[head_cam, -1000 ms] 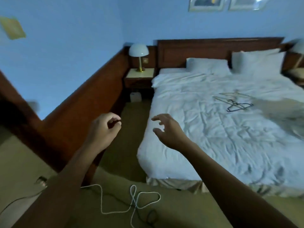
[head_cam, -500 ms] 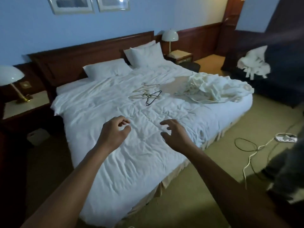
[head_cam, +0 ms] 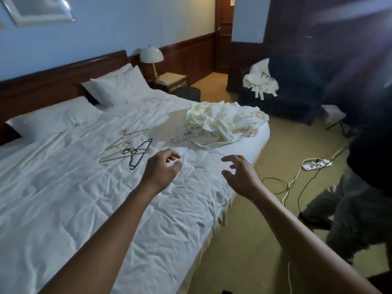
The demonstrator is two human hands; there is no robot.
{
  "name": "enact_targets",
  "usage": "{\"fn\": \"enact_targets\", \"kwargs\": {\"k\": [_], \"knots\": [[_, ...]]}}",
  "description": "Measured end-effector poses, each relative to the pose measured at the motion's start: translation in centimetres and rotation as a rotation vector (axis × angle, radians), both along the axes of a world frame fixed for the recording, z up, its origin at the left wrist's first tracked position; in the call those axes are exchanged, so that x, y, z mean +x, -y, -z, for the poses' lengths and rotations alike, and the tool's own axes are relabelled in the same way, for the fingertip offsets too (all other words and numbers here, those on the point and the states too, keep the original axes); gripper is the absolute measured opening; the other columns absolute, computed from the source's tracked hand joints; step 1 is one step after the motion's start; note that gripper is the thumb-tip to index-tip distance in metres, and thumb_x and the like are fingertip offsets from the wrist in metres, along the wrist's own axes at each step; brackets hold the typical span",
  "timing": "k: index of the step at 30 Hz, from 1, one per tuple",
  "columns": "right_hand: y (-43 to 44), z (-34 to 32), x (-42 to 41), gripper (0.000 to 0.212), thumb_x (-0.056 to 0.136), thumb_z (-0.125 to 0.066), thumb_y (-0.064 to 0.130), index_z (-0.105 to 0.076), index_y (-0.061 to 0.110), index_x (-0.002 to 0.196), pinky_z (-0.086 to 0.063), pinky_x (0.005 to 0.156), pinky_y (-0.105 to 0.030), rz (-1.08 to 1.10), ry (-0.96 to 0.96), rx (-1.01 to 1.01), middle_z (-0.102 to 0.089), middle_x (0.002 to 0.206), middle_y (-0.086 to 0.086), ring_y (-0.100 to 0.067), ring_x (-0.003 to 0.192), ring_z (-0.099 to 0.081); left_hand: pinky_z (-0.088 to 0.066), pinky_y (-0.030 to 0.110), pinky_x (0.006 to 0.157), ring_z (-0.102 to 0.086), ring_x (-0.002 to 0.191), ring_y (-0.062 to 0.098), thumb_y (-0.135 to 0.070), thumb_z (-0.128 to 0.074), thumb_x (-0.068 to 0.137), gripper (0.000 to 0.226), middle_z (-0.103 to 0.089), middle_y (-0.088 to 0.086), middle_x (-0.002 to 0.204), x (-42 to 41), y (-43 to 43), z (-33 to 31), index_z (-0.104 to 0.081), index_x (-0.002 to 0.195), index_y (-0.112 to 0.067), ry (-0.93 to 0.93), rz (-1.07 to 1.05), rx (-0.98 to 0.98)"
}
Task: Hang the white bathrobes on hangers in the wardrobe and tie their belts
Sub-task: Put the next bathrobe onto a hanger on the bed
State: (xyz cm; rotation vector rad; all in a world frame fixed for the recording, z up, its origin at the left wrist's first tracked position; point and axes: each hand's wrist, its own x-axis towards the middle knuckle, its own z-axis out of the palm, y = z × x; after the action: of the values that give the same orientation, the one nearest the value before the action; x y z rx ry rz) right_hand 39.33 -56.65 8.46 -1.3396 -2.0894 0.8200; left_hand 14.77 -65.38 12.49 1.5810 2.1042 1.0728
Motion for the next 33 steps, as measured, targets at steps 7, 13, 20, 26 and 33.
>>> {"fn": "enact_targets", "kwargs": {"k": [7,13,20,26,33], "knots": [[-15.1,-0.3,2.2,0.039,0.092,-0.068,0.02,-0.062,0.025,0.131,-0.039,0.083,-0.024,0.028,0.041,-0.015,-0.054,0.14,0.001,-0.018,0.113,-0.064,-0.046,0.023,0.08,-0.062,0.095,0.009,-0.024,-0.069,0.09,0.01,-0.071,-0.009,0.097,1.4,-15.8,0.7,-0.072,0.099,-0.02,0.072,0.0,-0.033],[-25.4,0.7,1.7,0.04,0.092,-0.066,0.019,-0.061,0.025,0.132,-0.039,0.086,-0.025,0.047,0.046,-0.041,-0.053,0.138,0.002,-0.016,0.111,-0.062,-0.039,0.006,0.071,-0.061,0.09,0.003,-0.025,-0.066,0.089,0.011,-0.07,-0.012,0.096,0.4,-27.1,1.6,-0.072,0.099,-0.022,0.061,-0.005,-0.056],[-38.3,2.6,-0.8,0.039,0.091,-0.068,0.02,-0.062,0.026,0.129,-0.047,0.09,-0.031,0.044,0.089,-0.029,-0.055,0.136,0.001,-0.018,0.105,-0.063,-0.046,0.017,0.075,-0.063,0.093,0.006,-0.027,-0.068,0.089,0.009,-0.07,-0.01,0.095,-2.6,-40.2,4.0,-0.072,0.097,-0.026,0.122,-0.008,-0.076],[-49.3,4.5,-3.2,0.039,0.091,-0.066,0.021,-0.061,0.028,0.128,-0.042,0.086,-0.028,0.045,0.148,-0.081,-0.055,0.133,0.004,-0.014,0.103,-0.06,-0.05,0.024,0.08,-0.064,0.094,0.005,-0.03,-0.067,0.089,0.01,-0.071,-0.01,0.095,-5.3,-51.0,5.3,-0.073,0.097,-0.026,0.232,-0.036,-0.114],[-60.5,8.4,-6.3,0.043,0.091,-0.064,0.02,-0.058,0.025,0.133,-0.041,0.091,-0.028,-0.011,0.252,-0.186,-0.051,0.141,-0.002,-0.02,0.118,-0.058,-0.046,0.019,0.075,-0.063,0.095,0.004,-0.032,-0.069,0.088,0.01,-0.07,-0.01,0.099,-7.6,-59.9,8.9,-0.07,0.097,-0.03,0.269,-0.062,-0.235]]}}
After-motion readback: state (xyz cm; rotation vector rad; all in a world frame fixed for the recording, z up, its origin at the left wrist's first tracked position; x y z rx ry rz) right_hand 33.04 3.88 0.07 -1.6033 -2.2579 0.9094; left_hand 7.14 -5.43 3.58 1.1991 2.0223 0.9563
